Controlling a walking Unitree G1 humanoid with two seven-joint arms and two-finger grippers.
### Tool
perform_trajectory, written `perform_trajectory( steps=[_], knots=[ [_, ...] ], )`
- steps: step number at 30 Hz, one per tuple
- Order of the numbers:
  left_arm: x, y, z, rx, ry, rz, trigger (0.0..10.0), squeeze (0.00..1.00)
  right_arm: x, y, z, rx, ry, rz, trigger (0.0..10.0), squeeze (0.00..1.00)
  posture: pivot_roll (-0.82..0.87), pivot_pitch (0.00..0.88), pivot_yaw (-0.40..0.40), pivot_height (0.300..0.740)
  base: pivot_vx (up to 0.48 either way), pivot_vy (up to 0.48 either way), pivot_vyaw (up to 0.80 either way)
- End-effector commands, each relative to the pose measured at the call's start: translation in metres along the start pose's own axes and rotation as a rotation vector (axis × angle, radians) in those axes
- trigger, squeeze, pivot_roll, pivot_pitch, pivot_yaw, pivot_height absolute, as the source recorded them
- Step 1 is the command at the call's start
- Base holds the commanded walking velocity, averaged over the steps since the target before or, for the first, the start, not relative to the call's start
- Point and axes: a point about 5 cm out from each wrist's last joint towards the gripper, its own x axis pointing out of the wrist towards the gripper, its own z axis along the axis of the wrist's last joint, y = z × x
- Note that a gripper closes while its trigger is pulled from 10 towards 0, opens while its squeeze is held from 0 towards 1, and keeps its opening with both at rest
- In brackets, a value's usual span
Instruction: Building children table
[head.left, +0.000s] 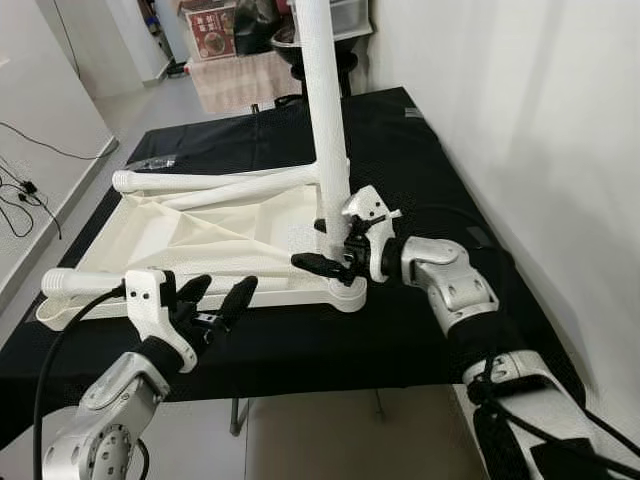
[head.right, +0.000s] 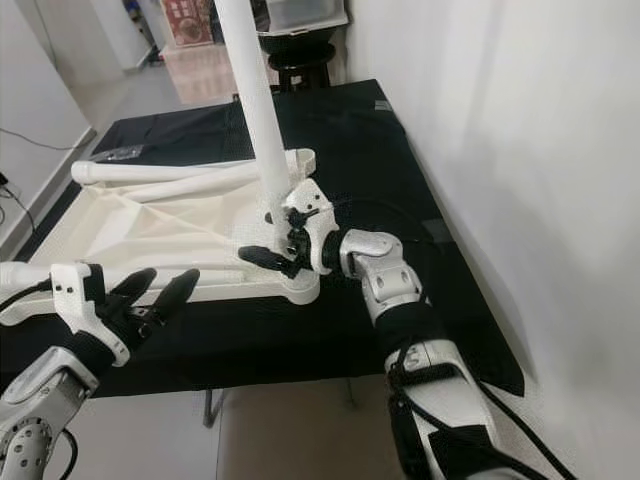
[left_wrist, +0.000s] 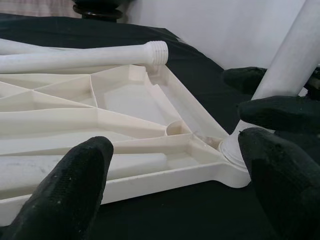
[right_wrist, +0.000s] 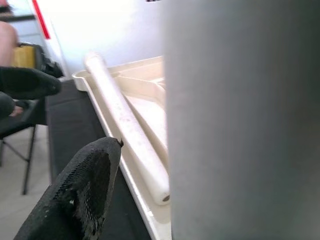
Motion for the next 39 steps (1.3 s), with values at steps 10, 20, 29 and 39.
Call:
perform_trajectory(
  steps=[10, 20, 29, 39],
  knots=[
    [-0.003, 0.004, 0.0, 0.004, 0.009, 0.02, 10.0, 0.0, 0.01, -0.006, -0.001, -0.017, 0.027, -0.015, 0.0, 0.0, -0.03, 0.087, 0.122, 0.74, 0.0, 0.0, 0.0],
    [-0.005, 0.007, 0.002, 0.003, 0.012, 0.02, 10.0, 0.0, -0.008, 0.004, -0.027, 0.206, -0.001, -0.795, 0.0, 0.0, -0.06, 0.106, 0.154, 0.74, 0.0, 0.0, 0.0],
    [-0.004, 0.01, 0.001, 0.006, 0.022, 0.022, 10.0, 0.0, 0.01, 0.02, -0.022, 0.081, 0.019, -0.674, 0.0, 0.0, -0.06, 0.087, 0.156, 0.74, 0.0, 0.0, 0.0],
    [-0.004, 0.01, 0.002, 0.013, 0.024, 0.026, 10.0, 0.0, 0.006, 0.01, -0.015, 0.097, 0.021, -0.608, 10.0, 1.0, -0.05, 0.092, 0.165, 0.74, 0.0, 0.0, 0.0]
  ],
)
